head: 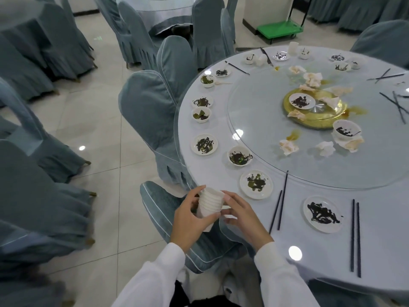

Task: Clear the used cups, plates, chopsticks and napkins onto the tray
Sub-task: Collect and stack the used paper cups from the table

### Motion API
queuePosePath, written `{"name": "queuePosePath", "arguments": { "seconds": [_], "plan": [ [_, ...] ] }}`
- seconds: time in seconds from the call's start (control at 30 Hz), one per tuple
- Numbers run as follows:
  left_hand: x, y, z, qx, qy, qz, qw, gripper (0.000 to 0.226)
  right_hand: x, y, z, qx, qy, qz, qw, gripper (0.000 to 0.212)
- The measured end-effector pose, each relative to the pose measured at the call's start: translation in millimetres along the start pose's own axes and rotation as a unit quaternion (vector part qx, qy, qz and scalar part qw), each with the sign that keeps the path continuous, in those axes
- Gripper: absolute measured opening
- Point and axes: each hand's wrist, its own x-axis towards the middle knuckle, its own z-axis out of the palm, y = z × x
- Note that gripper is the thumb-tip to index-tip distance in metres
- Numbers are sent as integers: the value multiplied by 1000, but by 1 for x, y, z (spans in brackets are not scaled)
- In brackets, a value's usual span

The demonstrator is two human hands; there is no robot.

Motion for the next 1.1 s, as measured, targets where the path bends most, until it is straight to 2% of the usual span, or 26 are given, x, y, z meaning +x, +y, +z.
{"name": "queuePosePath", "arguments": {
  "seconds": [0.1,0.3,0.63,0.77,0.93,1.1],
  "plan": [
    [6,-1,-19,-42,24,-9,999,85,9,5,12,-8,9,-1,1000,38],
    [40,-16,-76,-103,28,-27,994,84,32,4,52,-8,67,-4,998,29],
    [106,-61,-212,-191,-19,-16,981,75,81,-16,192,10,166,-43,985,22],
    [125,-81,-263,-212,-15,-41,976,73,102,-19,241,-20,152,-30,988,18],
    [152,-105,-307,-226,-4,-62,972,69,125,-28,276,-33,128,-29,991,29],
    [190,-118,-328,-210,-9,-92,973,75,165,-33,291,-15,126,-21,992,21]
  ]
}}
